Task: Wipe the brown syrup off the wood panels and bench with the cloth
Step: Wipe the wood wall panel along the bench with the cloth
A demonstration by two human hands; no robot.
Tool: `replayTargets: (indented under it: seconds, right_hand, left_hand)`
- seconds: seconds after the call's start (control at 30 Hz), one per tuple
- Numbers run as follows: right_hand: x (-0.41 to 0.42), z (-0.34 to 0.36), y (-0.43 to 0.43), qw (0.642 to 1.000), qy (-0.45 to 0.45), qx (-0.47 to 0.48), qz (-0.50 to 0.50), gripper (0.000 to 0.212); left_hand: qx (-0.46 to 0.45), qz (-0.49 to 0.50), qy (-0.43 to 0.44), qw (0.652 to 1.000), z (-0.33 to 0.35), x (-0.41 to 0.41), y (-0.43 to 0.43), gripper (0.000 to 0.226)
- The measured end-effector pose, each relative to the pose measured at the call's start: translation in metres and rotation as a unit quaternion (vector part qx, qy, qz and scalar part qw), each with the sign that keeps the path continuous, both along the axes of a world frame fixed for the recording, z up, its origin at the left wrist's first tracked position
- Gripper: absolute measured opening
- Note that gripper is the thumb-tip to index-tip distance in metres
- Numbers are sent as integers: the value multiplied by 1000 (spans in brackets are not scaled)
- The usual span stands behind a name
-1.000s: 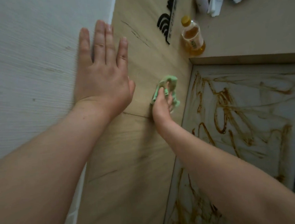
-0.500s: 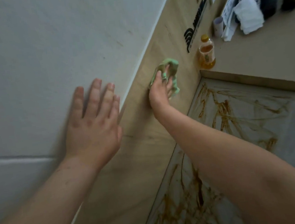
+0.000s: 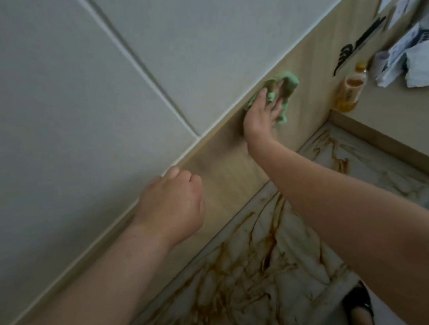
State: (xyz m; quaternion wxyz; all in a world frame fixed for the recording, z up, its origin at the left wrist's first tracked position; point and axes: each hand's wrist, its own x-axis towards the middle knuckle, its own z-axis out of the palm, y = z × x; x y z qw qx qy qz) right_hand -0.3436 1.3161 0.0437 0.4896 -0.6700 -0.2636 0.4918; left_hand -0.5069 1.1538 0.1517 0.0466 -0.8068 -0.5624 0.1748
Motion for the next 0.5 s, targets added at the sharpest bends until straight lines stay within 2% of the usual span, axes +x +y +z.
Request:
replayTargets:
  seconds: [0.07,0.17,0.3,0.37,0.43,0.5]
  right_hand:
    - [-49,-2,-39,998,51,-20,-11,57]
    - [-124,13,-109,990,123,-61,31,58]
    - [-189,24,-168,971,190,-123,77,58]
    - [-205,32,-190,942,298,-142,69,54]
    - [-208,50,-224,897,395,-156,120,47]
    - [-204,69,-256,874,414,-163,195,49]
  left_hand:
    - [-30,56,11,998,-4,-29,-20,13]
    - [-49,154,-6,987,-1,-78,-49,18]
    - [-49,221,-9,974,13,-121,-93,11]
    - [-58,248,-10,967,30,-136,-122,6]
    - [-64,282,-19,957,48,-153,-156,10]
    - [-62,317,-45,945,64,-170,-188,16]
